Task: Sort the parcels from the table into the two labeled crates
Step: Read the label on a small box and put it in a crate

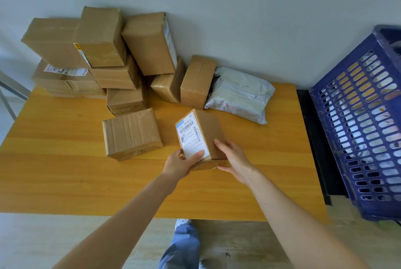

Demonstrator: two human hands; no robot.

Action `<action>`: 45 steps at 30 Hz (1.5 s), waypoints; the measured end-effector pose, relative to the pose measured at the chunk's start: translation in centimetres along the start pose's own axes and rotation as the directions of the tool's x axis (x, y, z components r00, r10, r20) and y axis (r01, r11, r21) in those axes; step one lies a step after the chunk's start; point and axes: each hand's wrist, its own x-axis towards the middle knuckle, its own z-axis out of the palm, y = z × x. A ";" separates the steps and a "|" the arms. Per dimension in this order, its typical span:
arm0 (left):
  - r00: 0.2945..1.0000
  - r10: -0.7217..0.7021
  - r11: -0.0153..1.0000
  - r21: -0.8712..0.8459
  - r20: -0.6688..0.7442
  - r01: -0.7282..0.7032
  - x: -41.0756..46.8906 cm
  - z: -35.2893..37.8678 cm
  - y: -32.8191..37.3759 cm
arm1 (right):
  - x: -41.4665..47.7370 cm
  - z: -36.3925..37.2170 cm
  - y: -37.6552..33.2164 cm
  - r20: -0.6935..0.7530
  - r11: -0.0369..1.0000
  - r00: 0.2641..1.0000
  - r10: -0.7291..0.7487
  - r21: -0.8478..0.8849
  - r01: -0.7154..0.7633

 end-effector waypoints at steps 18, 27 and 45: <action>0.969 0.237 0.969 -0.091 0.069 -0.231 -11.0 4.1 -1.5 | -11.9 -4.0 3.7 -0.015 0.930 0.931 -0.365 -0.047 0.364; 0.897 0.427 0.904 -0.021 0.111 -0.428 -18.3 4.8 -1.7 | -20.4 -5.3 4.4 0.121 0.870 0.862 -0.492 0.123 0.478; 0.782 0.559 0.809 0.023 0.275 -0.587 -23.5 -2.3 1.5 | -27.0 0.7 2.0 0.018 0.777 0.783 -0.622 0.132 0.615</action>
